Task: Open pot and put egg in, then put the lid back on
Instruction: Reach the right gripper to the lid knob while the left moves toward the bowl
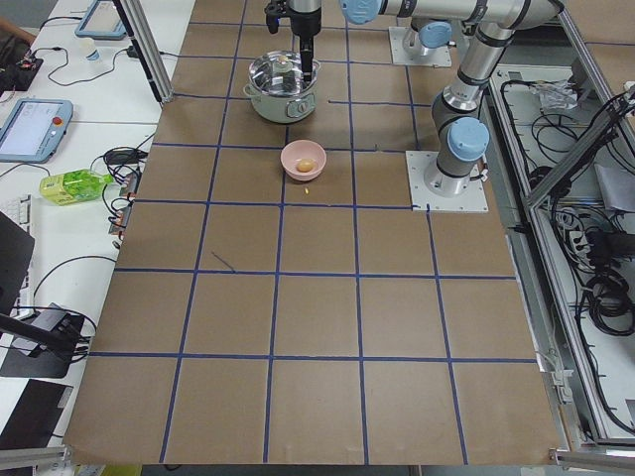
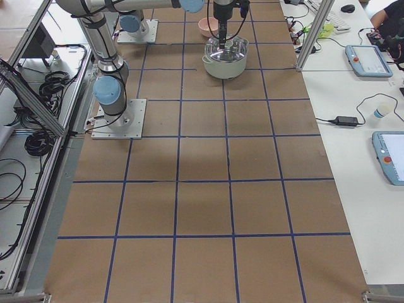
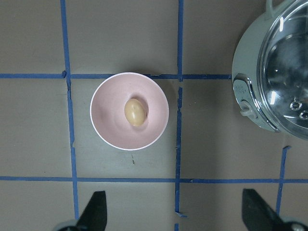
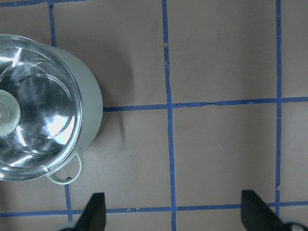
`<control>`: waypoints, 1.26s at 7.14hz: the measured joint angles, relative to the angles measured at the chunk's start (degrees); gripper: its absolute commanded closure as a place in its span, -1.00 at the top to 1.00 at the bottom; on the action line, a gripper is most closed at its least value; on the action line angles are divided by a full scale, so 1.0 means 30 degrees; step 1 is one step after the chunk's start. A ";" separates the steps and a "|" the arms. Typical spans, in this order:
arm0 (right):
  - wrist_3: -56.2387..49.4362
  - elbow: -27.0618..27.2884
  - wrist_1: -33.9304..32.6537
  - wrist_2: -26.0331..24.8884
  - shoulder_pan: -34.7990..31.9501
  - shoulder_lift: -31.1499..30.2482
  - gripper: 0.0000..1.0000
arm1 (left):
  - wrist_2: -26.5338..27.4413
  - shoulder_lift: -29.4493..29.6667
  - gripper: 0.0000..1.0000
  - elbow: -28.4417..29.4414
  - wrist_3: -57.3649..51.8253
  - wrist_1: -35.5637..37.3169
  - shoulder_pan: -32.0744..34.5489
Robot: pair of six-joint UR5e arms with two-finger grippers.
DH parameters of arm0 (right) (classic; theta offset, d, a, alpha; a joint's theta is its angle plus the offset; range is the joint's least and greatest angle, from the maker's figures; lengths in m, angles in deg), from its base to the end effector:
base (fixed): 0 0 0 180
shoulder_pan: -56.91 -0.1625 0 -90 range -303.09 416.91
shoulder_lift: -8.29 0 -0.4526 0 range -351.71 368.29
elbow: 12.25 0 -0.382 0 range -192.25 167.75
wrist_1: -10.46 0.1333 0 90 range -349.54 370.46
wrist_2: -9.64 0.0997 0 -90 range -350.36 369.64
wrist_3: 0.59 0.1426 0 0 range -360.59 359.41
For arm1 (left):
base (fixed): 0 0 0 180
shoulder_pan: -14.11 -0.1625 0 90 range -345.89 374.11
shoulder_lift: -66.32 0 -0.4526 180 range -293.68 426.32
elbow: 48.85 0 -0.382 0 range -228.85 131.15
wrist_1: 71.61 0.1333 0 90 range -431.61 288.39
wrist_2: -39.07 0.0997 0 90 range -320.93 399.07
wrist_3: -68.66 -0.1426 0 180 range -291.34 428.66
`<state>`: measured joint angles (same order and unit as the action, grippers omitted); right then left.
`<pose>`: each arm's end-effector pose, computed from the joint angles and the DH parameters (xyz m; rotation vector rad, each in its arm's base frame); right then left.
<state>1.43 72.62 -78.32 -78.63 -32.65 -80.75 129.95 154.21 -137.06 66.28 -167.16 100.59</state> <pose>0.1338 -0.4965 0.5056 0.0655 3.1090 -0.0794 -0.1026 -0.4672 0.4954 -0.0308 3.1272 0.0462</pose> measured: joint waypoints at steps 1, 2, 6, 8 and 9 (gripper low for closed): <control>-0.0001 0.0006 -0.0006 -0.0011 0.0000 0.0000 1.00 | -0.0006 -0.0001 1.00 0.0000 0.0022 0.0003 0.0000; -0.0002 0.0007 -0.0019 -0.0015 0.0000 -0.0001 1.00 | -0.0019 -0.0010 1.00 0.0002 0.0047 0.0004 0.0001; 0.1114 -0.0219 -0.0543 0.0880 -0.0668 0.0741 1.00 | 0.0003 -0.0135 1.00 -0.0060 -0.0023 -0.0015 -0.0025; 0.3872 -0.0267 -0.2926 0.0585 -0.3384 0.2502 1.00 | 0.0001 -0.0164 1.00 -0.0107 -0.0138 -0.0048 -0.0062; 0.5329 -0.0279 -0.4109 -0.0065 -0.4687 0.3452 1.00 | -0.0021 -0.0166 1.00 -0.0258 -0.0493 -0.0076 -0.0150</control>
<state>17.42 71.79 -90.64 -78.83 -46.71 -70.39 129.89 153.71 -137.83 64.81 -167.39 100.14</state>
